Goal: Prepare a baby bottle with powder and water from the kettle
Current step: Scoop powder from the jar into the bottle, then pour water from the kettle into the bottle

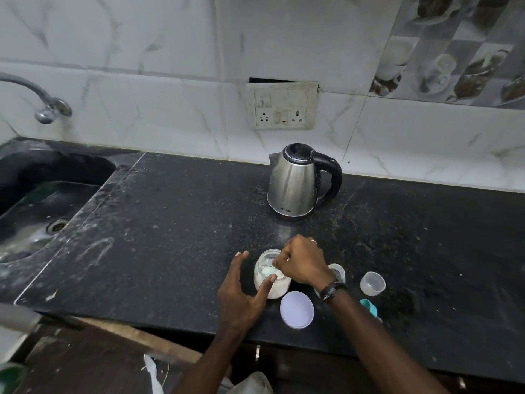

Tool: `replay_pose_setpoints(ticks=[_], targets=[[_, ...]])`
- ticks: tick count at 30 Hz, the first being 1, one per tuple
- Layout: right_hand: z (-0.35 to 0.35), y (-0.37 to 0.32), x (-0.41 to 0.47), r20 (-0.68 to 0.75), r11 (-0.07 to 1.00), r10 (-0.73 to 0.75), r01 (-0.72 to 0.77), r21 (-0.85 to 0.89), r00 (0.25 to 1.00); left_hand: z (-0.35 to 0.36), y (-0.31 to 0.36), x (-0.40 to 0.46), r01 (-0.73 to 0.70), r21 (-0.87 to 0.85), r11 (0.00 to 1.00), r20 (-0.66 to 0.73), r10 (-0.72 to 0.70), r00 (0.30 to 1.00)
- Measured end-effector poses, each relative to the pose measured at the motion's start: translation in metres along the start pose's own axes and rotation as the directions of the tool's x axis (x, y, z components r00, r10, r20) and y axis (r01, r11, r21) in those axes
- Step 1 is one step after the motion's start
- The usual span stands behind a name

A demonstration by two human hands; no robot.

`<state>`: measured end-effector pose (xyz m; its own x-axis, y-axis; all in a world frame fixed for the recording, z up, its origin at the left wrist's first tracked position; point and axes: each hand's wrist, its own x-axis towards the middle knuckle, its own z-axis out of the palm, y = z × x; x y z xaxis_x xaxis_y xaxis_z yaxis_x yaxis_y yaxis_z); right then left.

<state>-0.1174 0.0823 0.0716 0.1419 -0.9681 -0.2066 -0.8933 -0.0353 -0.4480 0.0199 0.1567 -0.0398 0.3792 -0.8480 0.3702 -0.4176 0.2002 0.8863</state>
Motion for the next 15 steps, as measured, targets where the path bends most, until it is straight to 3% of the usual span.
replay_pose_setpoints(ticks=[3, 8, 12, 15], targets=[[0.011, -0.006, 0.002, -0.045, 0.992, -0.023, 0.018, -0.123, 0.999, -0.002, -0.008, -0.003, 0.028, 0.047, 0.999, 0.029, -0.029, 0.999], [0.007, -0.001, 0.008, -0.029, 0.982, -0.071, 0.065, -0.174, 0.997, -0.004, -0.024, -0.007, 0.106, 0.101, 0.989, 0.084, -0.115, 0.990], [-0.013, 0.005, 0.015, -0.037, 0.995, -0.105, 0.104, -0.006, 0.994, -0.004, -0.033, -0.009, 0.170, 0.091, 0.981, 0.082, -0.178, 0.981], [-0.041, 0.009, 0.030, -0.191, 0.981, -0.078, 0.110, 0.162, 0.979, 0.000, -0.036, -0.005, 0.252, 0.119, 0.960, 0.070, -0.262, 0.963]])
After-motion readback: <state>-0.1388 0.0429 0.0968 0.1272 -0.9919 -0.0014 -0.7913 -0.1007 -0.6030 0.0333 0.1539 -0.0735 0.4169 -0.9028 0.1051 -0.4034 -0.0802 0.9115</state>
